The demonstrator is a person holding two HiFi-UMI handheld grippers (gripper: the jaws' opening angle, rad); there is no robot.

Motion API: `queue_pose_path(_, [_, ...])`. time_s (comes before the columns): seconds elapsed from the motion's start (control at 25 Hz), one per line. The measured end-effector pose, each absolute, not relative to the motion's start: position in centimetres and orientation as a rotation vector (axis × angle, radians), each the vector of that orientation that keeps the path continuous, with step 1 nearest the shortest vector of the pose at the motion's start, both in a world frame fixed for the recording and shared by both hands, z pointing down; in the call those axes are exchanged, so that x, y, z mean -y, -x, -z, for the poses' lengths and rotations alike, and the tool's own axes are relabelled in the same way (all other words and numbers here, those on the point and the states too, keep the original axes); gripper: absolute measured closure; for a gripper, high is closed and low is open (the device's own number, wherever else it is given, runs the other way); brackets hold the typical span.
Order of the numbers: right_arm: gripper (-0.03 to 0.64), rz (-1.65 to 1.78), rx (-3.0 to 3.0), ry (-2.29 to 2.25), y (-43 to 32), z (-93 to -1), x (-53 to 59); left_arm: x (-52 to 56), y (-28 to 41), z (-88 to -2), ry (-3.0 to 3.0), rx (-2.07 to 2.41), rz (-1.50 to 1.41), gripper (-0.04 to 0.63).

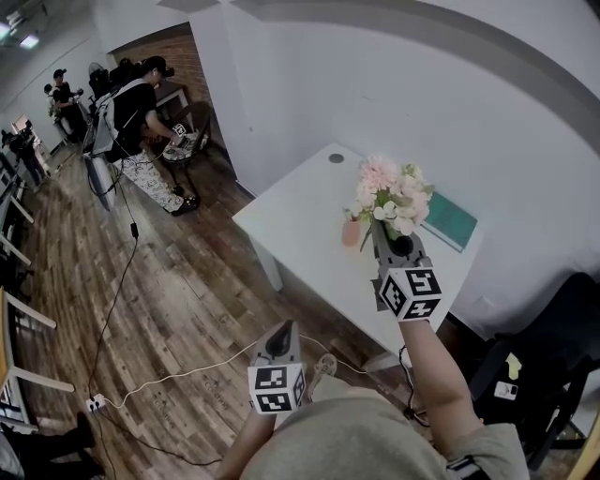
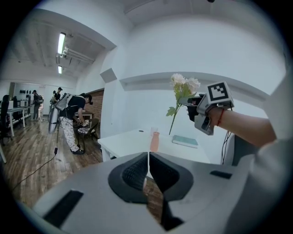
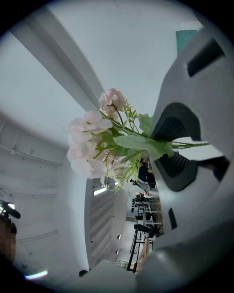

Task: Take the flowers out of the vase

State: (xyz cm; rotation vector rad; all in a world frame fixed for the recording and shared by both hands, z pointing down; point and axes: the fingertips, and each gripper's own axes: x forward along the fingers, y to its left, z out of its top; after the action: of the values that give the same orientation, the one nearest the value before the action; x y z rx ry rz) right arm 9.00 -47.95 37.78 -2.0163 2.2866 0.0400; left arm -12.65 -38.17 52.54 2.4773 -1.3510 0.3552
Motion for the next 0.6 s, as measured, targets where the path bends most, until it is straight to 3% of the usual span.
queue_pose_path(0.6, [0.578, -0.023, -2.326, 1.979, -6.6, -39.7, 37.8, 30.4, 13.2, -53.2, -2.467, 1.374, -0.329, 0.583])
